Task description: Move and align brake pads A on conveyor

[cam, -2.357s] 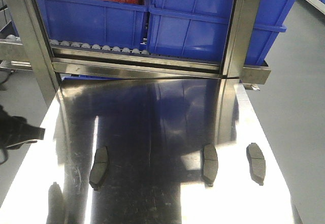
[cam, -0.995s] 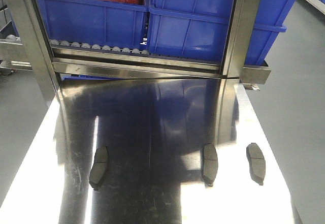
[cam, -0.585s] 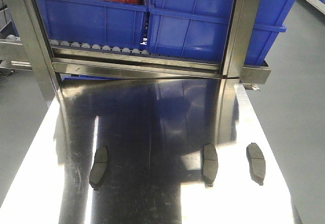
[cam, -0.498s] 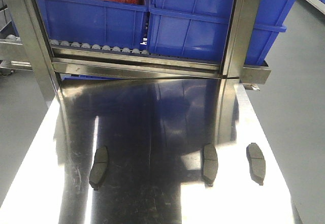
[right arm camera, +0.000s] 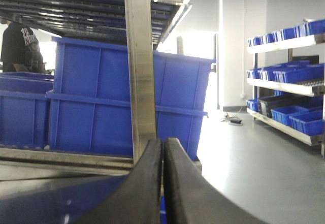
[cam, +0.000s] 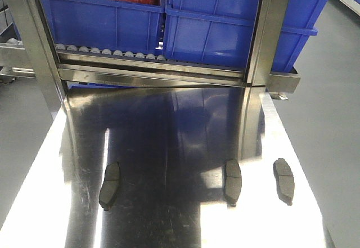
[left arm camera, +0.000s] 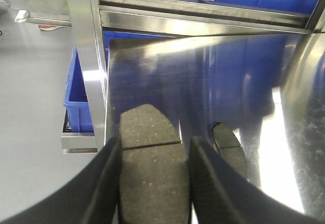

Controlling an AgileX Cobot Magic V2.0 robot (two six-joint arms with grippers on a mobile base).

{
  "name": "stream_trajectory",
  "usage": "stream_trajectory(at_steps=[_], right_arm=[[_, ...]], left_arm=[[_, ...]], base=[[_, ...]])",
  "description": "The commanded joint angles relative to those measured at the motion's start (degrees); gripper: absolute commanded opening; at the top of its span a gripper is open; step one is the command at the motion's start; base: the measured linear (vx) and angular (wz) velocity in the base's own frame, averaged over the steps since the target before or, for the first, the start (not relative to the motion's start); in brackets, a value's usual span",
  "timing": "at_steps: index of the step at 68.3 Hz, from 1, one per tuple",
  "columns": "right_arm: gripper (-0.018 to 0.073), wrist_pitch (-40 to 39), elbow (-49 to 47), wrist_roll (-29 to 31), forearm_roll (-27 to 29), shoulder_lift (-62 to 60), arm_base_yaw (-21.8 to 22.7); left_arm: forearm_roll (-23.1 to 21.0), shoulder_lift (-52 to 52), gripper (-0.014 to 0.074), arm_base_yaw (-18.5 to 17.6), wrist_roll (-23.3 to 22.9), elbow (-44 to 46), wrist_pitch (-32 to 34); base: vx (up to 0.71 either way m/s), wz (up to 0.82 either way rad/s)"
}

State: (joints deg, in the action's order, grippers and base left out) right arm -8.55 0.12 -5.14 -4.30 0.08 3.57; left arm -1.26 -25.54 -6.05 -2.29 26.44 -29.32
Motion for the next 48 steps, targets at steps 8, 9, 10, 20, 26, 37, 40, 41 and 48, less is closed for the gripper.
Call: stream_trajectory(at_steps=[8,9,10,20,26,37,40,41,48], right_arm=[[-0.0011,0.4,-13.9,1.0,-0.6,12.9,0.4],[-0.0011,1.6,-14.9,1.0,-0.6,14.0,0.4],[-0.0011,3.5,-16.5,1.0,-0.6,15.7,0.4],[-0.0011,16.9,-25.7,1.0,-0.4,28.0,0.3],[-0.0011,23.6,-29.4,1.0,-0.4,34.4,0.3],[-0.0011,34.9,-33.0,1.0,1.9,42.3,0.3],[-0.0011,37.1,-33.3,1.0,2.3,43.7,0.3],[-0.0011,37.5,-33.3,1.2,2.3,44.0,0.3],[-0.0011,40.7,-33.2,1.3,2.9,46.3,0.3]], left_arm=[[-0.4,-0.1,-0.0006,-0.3,-0.2,1.7,5.6],[-0.4,-0.1,-0.0006,-0.3,-0.2,1.7,5.6],[-0.4,-0.1,-0.0006,-0.3,-0.2,1.7,5.6],[-0.4,-0.1,-0.0006,-0.3,-0.2,1.7,5.6],[-0.4,-0.1,-0.0006,-0.3,-0.2,1.7,5.6],[-0.4,-0.1,-0.0006,-0.3,-0.2,1.7,5.6],[-0.4,-0.1,-0.0006,-0.3,-0.2,1.7,5.6],[-0.4,-0.1,-0.0006,-0.3,-0.2,1.7,5.6],[-0.4,-0.1,-0.0006,-0.3,-0.2,1.7,5.6]], base=[[0.0,0.0],[0.0,0.0],[0.0,0.0],[0.0,0.0],[0.0,0.0],[0.0,0.0],[0.0,0.0],[0.0,0.0],[0.0,0.0]])
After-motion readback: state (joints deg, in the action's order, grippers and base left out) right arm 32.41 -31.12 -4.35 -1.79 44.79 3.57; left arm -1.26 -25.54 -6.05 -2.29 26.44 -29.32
